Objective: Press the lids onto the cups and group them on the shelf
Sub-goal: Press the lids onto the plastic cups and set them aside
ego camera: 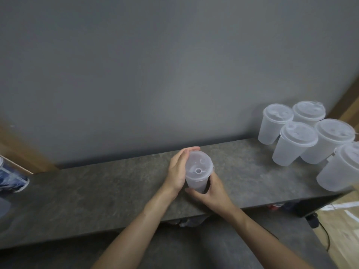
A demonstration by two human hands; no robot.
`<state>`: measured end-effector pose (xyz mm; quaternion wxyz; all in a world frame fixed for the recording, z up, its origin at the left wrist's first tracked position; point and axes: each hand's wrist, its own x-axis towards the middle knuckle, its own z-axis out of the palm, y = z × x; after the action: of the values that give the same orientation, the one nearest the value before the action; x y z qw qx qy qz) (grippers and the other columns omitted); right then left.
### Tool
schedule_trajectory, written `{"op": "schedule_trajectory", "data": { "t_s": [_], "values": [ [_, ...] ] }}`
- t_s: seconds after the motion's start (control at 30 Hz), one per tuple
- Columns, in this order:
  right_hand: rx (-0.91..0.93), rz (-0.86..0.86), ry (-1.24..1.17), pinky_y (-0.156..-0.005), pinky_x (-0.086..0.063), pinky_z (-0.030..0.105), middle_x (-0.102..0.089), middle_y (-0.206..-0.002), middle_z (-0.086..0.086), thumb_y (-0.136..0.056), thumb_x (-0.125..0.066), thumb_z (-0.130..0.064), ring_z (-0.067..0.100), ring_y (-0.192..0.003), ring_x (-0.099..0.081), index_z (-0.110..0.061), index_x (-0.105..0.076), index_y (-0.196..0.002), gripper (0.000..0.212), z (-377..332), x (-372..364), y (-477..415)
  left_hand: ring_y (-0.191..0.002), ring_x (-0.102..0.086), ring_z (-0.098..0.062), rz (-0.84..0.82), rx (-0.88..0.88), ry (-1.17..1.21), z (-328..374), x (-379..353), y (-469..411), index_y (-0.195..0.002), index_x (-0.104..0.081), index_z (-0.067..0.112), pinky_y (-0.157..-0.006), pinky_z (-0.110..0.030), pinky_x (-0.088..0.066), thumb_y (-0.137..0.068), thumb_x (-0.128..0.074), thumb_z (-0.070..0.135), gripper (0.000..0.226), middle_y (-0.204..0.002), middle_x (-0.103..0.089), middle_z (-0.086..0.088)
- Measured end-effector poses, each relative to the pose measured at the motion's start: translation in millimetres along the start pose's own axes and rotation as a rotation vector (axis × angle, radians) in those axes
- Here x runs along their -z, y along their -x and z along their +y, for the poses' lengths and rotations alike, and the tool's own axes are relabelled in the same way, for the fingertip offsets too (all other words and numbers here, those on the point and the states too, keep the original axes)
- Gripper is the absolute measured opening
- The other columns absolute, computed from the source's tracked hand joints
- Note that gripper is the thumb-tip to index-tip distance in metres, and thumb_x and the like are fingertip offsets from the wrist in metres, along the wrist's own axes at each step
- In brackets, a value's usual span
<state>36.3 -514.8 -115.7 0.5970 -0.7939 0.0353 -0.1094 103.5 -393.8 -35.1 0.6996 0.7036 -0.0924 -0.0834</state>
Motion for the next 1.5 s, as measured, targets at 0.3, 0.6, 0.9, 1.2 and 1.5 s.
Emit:
{"op": "schedule_trajectory", "data": {
  "t_s": [0.3,0.6,0.9,1.2,1.5],
  "values": [
    [-0.008,-0.003,0.03,-0.1,-0.055,0.036,-0.068,-0.125,-0.014,-0.074,-0.092,-0.02,0.003,-0.118,-0.064,-0.028,-0.055,-0.135,0.072,0.5,3.7,-0.3,-0.099,-0.071,-0.016,-0.158,0.022,-0.04,7.2,7.6,-11.2,-0.111,-0.073,0.001,-0.09,-0.024,-0.053,-0.108,-0.043,0.018,0.034,-0.109,-0.076,-0.014],
    [-0.037,0.015,0.007,-0.102,-0.055,0.04,-0.066,-0.132,-0.012,-0.068,-0.097,-0.038,0.008,-0.123,-0.063,-0.028,-0.048,-0.143,0.09,-1.3,2.5,-0.5,-0.096,-0.073,-0.012,0.001,-0.013,0.001,-6.8,0.2,1.0,-0.11,-0.072,0.007,-0.084,-0.021,-0.052,-0.104,-0.044,0.027,0.035,-0.1,-0.078,-0.003],
    [-0.059,0.041,-0.036,-0.098,-0.055,0.029,-0.064,-0.129,-0.014,-0.055,-0.101,-0.047,0.002,-0.119,-0.063,-0.034,-0.047,-0.131,0.094,-4.0,-0.6,-1.3,-0.106,-0.07,-0.015,0.102,-0.082,-0.094,-16.1,-2.5,8.5,-0.112,-0.072,0.019,-0.096,-0.036,-0.053,-0.101,-0.037,0.038,0.041,-0.11,-0.076,0.001],
    [-0.013,-0.034,0.038,-0.102,-0.055,0.036,-0.065,-0.13,-0.014,-0.072,-0.093,-0.04,0.004,-0.121,-0.062,-0.037,-0.051,-0.135,0.075,2.0,1.2,-2.5,-0.093,-0.067,-0.01,-0.104,-0.024,-0.104,4.7,10.1,-16.5,-0.103,-0.073,0.008,-0.083,-0.02,-0.05,-0.105,-0.045,0.018,0.03,-0.103,-0.075,-0.003],
    [-0.014,-0.026,0.08,-0.097,-0.057,0.038,-0.069,-0.123,-0.013,-0.073,-0.09,-0.033,0.004,-0.116,-0.065,-0.035,-0.057,-0.13,0.066,6.3,2.3,-4.1,-0.089,-0.067,-0.009,-0.054,0.003,-0.105,9.0,5.9,-12.9,-0.1,-0.073,-0.002,-0.082,-0.023,-0.049,-0.106,-0.044,0.011,0.033,-0.099,-0.075,-0.004]
  ]
}}
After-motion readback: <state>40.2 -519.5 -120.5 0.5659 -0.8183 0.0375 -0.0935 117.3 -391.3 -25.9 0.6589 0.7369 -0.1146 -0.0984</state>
